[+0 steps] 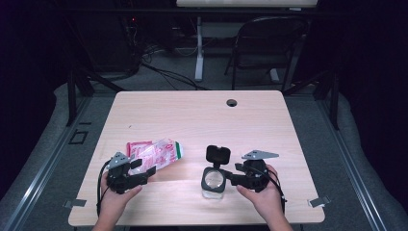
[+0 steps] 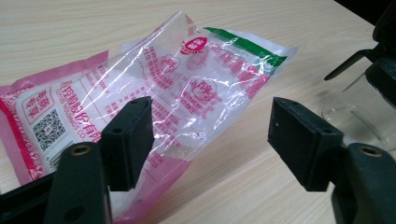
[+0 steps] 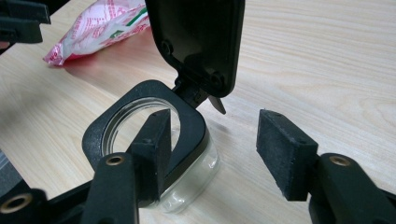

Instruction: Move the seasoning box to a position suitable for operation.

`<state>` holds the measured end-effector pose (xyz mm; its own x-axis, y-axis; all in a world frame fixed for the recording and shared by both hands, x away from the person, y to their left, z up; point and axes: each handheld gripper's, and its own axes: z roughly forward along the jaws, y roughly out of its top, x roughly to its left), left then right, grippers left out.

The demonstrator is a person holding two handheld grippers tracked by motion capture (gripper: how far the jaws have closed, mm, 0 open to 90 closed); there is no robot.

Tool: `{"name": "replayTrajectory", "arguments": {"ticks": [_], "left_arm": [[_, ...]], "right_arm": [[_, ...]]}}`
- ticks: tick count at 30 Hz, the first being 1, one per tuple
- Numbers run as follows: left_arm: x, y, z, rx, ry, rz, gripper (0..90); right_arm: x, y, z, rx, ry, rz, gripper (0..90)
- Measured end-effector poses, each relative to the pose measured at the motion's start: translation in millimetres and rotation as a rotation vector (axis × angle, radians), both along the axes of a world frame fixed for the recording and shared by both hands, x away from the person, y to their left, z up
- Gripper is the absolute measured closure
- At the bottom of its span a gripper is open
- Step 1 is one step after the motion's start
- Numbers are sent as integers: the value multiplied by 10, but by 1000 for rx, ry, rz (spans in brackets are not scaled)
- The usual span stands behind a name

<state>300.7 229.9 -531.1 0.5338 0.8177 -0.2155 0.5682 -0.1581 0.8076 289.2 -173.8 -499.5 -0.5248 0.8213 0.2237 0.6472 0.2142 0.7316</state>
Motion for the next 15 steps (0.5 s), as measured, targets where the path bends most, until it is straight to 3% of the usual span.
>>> {"name": "replayTrajectory", "arguments": {"ticks": [8,11,15], "left_arm": [[5,-52,-33,-36,-17,-39,269],[13,-67,-54,-4,-21,-40,269],[40,-90,-112,91,-10,-24,299]], "right_arm": [[6,-21,4,-1,-10,-11,433],[8,-31,0,3,-11,-11,429],[10,-46,-3,7,-3,-17,426]]}}
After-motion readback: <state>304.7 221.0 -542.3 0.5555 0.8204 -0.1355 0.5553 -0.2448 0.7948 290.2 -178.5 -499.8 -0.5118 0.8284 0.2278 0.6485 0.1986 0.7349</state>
